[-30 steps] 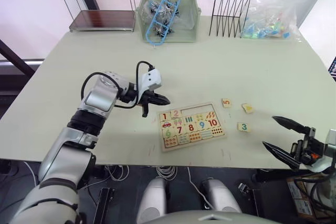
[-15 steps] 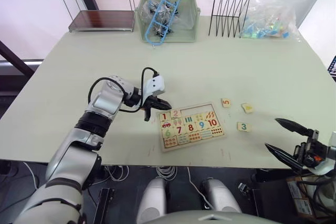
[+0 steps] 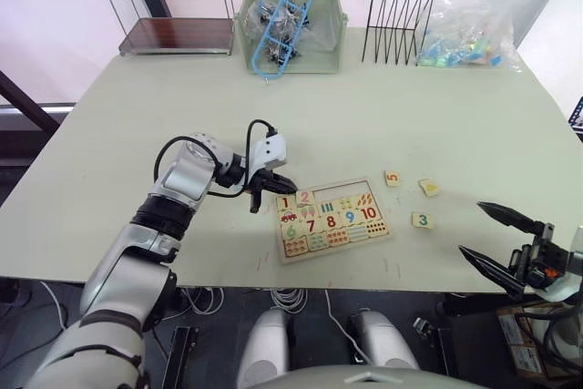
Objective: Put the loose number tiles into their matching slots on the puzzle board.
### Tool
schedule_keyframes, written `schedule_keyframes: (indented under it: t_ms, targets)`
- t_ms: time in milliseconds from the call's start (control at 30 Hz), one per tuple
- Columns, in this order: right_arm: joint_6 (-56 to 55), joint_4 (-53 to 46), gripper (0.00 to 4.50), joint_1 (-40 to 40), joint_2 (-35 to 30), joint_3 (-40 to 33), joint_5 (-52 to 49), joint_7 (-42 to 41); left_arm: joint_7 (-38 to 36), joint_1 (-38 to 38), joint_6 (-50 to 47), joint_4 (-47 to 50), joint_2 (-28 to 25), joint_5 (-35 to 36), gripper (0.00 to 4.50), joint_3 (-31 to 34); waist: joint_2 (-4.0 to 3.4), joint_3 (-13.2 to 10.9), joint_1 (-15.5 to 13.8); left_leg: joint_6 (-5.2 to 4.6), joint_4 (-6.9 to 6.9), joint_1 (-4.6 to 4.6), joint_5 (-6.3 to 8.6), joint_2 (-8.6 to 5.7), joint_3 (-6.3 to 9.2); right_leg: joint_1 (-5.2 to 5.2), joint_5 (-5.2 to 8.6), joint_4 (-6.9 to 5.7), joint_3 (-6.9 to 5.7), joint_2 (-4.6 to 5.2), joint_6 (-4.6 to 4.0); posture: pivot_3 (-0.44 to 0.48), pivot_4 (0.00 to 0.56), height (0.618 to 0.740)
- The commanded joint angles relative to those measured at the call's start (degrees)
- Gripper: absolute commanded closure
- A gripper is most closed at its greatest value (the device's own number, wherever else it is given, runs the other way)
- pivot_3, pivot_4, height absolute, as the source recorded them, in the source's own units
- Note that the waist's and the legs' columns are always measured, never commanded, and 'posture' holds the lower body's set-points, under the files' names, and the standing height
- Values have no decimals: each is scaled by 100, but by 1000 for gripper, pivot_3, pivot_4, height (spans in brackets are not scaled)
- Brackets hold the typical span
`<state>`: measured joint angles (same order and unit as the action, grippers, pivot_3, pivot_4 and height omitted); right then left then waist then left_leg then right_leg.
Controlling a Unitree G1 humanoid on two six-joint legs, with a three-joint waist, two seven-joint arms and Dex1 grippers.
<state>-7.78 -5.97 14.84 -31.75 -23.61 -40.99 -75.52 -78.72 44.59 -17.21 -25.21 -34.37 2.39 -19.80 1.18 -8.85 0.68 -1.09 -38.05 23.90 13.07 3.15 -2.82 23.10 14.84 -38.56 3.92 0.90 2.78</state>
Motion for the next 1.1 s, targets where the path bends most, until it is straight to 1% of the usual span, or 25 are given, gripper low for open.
schedule_keyframes:
  t_ms: [33,400,600,800,967,1100]
  targets:
    - [-23,-187,0,-4,-87,-168,-93,24,-65,-16,-31,259,-7,30,4437,39,0,0,0,0,0,0,0,0,0,0,0,0,0,0,0,0,150,740]
    - [65,-298,0,-45,-113,-136,-97,138,-55,-50,-65,323,7,18,4437,43,0,0,-1,0,0,0,0,0,0,0,0,0,0,0,0,0,150,740]
    - [112,-361,0,-35,-113,-139,-94,194,56,-59,-56,253,-35,153,4437,283,0,0,0,0,0,0,0,0,1,0,0,0,0,0,0,0,150,740]
    - [92,-346,0,34,-95,-162,-104,178,112,-221,-273,417,-211,563,4437,813,0,0,13,0,1,0,0,1,0,0,0,0,0,0,0,0,150,740]
    - [68,-237,0,-28,-98,-176,-106,155,254,-521,-763,850,-330,1085,4437,1373,0,0,6,0,1,0,0,2,0,0,0,0,-1,1,0,0,150,740]
    - [86,-113,0,-107,-103,-158,-81,153,807,-1138,-965,1225,-445,1426,4437,2100,-1,0,24,0,1,-1,0,4,0,0,0,0,0,3,0,0,150,740]
